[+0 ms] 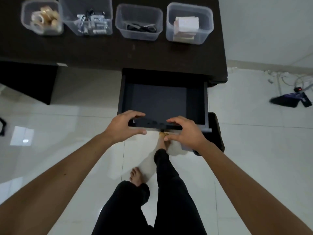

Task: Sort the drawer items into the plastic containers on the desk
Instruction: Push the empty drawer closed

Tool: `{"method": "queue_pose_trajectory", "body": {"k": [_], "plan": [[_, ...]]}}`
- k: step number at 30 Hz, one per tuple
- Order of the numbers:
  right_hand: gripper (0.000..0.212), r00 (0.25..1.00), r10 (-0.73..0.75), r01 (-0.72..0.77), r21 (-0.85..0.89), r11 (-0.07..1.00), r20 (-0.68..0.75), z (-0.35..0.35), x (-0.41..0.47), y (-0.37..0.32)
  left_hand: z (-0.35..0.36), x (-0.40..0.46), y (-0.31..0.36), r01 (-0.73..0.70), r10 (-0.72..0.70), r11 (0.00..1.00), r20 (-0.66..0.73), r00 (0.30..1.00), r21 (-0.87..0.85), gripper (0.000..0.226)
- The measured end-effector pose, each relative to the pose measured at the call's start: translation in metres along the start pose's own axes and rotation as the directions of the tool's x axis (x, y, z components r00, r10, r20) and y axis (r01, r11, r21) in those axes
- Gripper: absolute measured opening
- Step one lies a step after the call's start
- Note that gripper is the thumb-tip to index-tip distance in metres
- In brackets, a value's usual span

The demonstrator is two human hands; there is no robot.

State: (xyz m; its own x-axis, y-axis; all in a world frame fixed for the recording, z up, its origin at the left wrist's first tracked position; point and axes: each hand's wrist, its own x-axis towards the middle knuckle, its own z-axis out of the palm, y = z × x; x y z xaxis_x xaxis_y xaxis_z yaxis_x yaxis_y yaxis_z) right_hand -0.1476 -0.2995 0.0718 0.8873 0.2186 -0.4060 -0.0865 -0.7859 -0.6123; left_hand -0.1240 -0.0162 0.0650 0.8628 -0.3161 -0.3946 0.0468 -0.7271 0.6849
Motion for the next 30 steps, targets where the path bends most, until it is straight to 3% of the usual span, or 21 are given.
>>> {"method": "queue_pose_trajectory", "body": {"k": [5, 11, 16, 26, 30], "plan": [[0.049, 0.993, -0.039, 0.029, -0.091, 0.995, -0.115, 0.017, -0.002, 0.006, 0.016, -0.005, -0.006, -0.036, 0.043, 0.986, -0.042, 0.998, 0.165, 0.051], [0.022, 0.960, -0.101, 0.082, -0.082, 0.993, -0.262, 0.027, -0.002, 0.006, 0.022, -0.003, -0.006, -0.041, 0.060, 0.992, -0.160, 0.985, 0.119, 0.028], [0.021, 0.944, -0.102, 0.097, -0.031, 0.995, -0.314, 0.027, -0.006, 0.006, 0.020, -0.007, 0.002, -0.080, 0.103, 0.985, -0.147, 0.984, 0.152, 0.025], [0.026, 0.907, -0.177, 0.141, -0.121, 0.983, -0.381, 0.011, 0.040, 0.017, 0.001, 0.032, 0.004, -0.099, 0.122, 0.989, -0.220, 0.968, 0.113, 0.030], [0.034, 0.863, -0.204, 0.148, -0.155, 0.977, -0.462, -0.008, 0.067, 0.025, -0.006, 0.061, 0.009, -0.143, 0.211, 0.959, -0.278, 0.937, 0.246, 0.047]]}}
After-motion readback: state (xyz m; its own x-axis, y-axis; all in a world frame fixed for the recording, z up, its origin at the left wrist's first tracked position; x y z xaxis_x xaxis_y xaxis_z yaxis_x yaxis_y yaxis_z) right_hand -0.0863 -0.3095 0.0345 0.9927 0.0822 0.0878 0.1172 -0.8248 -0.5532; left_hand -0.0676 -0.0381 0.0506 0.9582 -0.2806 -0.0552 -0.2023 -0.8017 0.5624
